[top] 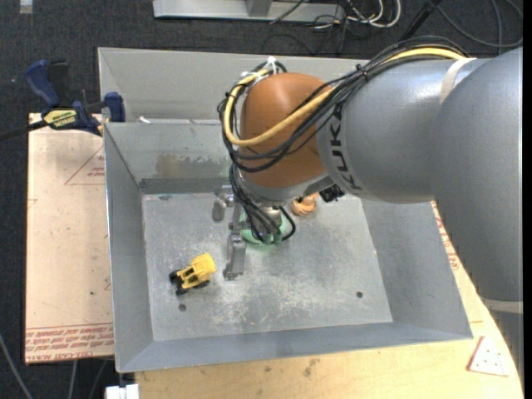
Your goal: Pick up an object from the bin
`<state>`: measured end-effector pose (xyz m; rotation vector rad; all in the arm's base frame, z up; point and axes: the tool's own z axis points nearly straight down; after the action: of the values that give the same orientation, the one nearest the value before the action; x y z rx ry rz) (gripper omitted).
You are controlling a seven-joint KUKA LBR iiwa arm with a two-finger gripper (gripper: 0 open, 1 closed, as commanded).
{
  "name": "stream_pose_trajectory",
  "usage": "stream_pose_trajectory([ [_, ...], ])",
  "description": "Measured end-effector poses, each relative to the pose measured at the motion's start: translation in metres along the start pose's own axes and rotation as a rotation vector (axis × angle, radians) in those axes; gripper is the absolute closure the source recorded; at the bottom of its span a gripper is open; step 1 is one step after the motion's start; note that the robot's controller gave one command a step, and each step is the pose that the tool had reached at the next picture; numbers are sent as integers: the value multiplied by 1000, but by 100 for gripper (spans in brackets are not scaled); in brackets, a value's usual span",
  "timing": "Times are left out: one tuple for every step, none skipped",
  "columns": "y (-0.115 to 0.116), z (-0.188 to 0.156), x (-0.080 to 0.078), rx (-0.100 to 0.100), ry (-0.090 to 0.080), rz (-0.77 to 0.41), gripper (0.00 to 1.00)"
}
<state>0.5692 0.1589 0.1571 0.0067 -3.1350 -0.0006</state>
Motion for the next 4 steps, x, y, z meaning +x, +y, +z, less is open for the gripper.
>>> stream_pose_trajectory([
  [-1, -5, -1, -1, -7, 3, 0],
  [7, 14, 0, -1, -15, -79, 0],
  [30, 78, 23, -1, -10, -216, 0],
  [40, 85, 38, 0, -8, -442, 100],
])
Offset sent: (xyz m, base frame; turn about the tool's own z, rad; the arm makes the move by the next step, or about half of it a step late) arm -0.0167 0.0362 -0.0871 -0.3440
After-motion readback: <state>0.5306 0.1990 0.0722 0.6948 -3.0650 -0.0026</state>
